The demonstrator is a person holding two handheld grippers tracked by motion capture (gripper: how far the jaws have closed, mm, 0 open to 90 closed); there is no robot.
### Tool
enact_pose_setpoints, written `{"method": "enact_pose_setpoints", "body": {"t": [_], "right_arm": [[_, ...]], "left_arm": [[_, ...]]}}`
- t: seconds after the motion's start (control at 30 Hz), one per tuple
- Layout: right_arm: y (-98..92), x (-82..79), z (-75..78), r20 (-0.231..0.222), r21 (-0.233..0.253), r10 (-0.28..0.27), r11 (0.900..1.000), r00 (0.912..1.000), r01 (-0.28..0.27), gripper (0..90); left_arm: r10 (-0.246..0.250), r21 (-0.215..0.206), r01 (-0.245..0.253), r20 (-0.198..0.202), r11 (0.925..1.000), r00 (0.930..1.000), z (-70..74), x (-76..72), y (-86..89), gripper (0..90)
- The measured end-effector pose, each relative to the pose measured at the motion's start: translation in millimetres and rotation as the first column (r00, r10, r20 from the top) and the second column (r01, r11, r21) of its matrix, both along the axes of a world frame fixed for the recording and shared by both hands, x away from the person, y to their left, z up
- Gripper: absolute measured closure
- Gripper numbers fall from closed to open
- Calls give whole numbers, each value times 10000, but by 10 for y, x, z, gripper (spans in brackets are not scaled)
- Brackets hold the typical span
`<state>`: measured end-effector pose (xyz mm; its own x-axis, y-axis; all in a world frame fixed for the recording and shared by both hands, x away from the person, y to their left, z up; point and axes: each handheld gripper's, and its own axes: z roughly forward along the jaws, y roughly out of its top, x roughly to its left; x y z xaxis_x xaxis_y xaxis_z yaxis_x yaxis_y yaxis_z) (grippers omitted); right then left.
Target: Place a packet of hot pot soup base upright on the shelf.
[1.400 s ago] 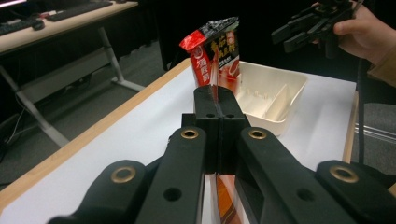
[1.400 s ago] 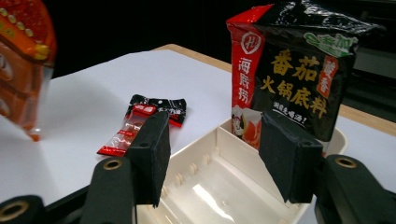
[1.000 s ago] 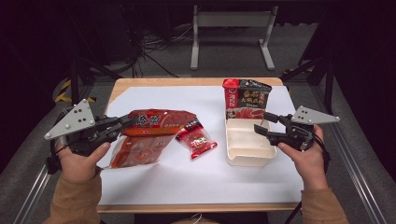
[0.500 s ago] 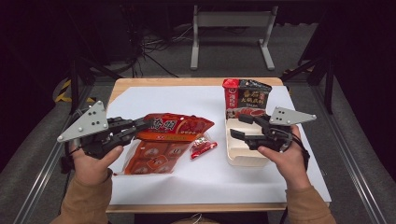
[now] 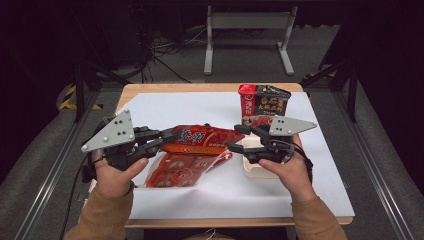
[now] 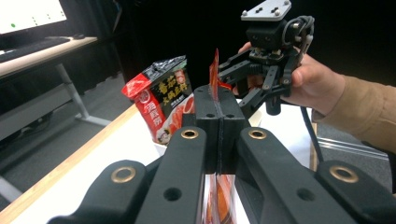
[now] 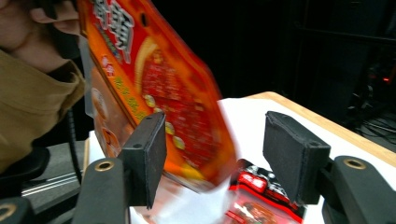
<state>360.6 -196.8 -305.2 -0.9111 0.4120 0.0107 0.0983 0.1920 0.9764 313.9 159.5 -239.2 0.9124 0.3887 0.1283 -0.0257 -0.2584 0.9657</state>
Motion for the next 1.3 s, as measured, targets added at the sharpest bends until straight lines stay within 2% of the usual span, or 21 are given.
{"method": "enact_pose_setpoints", "body": {"t": [0.23, 0.3, 0.37, 0.4, 0.53, 0.57, 0.67, 0.73, 1.0, 1.13, 1.3], "right_arm": [[76, -20, -25, -38, 114, 610, 9981, 9981, -610, 460], [88, -15, -36, 36, 182, 900, 9958, 9959, -901, 534], [95, -4, -59, -17, 685, 1452, 9871, 9894, -1447, 605], [99, -2, -65, -17, 726, 1581, 9848, 9874, -1576, 652], [112, -25, -54, 262, 333, 1678, 9851, 9855, -1687, 775], [113, -40, -45, 320, 321, 1789, 9832, 9833, -1799, 837], [118, -78, -1, 527, 188, 1995, 9795, 9785, -2007, 888], [120, -104, 30, 518, 32, 2006, 9796, 9783, -2011, 894], [116, -212, 171, 523, -24, 1655, 9862, 9848, -1656, 897], [122, -279, 292, 476, -265, 1570, 9874, 9864, -1559, 898], [132, -355, 478, 473, -773, 1359, 9882, 9896, -1320, 898]], "left_arm": [[-337, -233, 337, 7, 9992, 9994, -13, 3, -57, 900], [-425, -287, 425, -1, 9987, 9991, -19, 5, -65, 900], [-458, -275, 458, 6, 9986, 9989, -26, 8, -72, 900], [-464, -275, 464, -1, 9985, 9989, -27, 9, -74, 900], [-387, -296, 387, -2, 9988, 9992, -30, 15, -58, 900], [-381, -349, 380, -5, 9987, 9993, -29, 19, -44, 900], [-297, -332, 296, -5, 9990, 9996, -27, 26, -27, 900], [-265, -321, 264, -15, 9991, 9996, -29, 36, -17, 900], [-20, -575, 13, -127, 9983, 9999, -69, 76, 12, 900], [-59, -724, 35, -326, 9974, 9995, -97, 120, 34, 900], [44, -857, -76, -378, 9963, 9993, -133, 148, 46, 879]]}}
